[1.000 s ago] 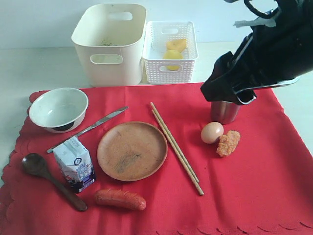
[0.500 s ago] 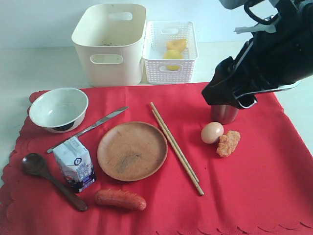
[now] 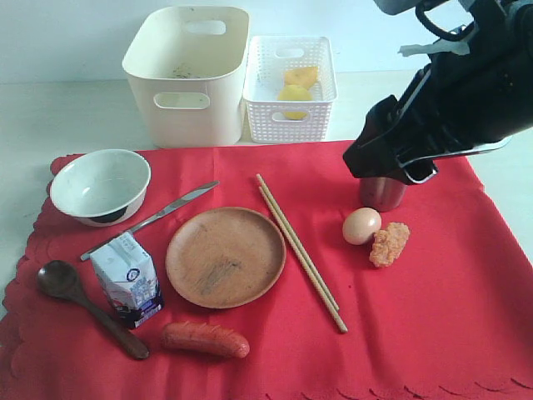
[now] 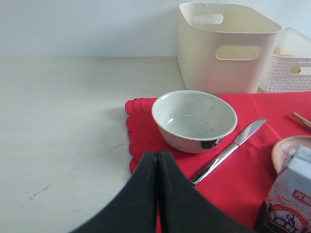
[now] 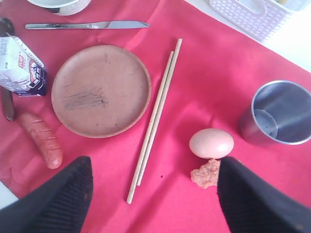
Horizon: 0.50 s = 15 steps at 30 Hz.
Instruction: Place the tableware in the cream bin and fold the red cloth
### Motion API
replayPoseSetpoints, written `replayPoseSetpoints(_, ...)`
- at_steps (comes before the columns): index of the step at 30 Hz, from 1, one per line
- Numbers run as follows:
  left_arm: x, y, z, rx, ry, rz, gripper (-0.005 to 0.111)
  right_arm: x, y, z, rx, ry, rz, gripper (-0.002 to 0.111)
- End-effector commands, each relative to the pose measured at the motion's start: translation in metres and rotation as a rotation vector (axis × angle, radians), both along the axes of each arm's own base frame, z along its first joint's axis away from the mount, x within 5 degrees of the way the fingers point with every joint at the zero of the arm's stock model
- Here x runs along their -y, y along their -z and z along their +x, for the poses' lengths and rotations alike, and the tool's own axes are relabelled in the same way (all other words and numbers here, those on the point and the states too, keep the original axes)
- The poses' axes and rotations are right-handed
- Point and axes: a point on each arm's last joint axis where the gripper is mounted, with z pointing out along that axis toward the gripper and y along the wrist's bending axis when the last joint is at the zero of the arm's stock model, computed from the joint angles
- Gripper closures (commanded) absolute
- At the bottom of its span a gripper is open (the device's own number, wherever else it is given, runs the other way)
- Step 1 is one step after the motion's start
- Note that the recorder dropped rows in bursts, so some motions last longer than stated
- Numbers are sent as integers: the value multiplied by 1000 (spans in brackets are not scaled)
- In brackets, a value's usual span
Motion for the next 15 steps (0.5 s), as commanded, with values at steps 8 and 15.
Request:
replayPoseSetpoints(8, 0, -2, 0, 18, 7, -4, 105, 0, -1, 0, 22, -2, 12, 39)
replayPoseSetpoints(15, 0, -2, 0, 18, 7, -4, 105, 0, -1, 0, 24, -1, 17, 39)
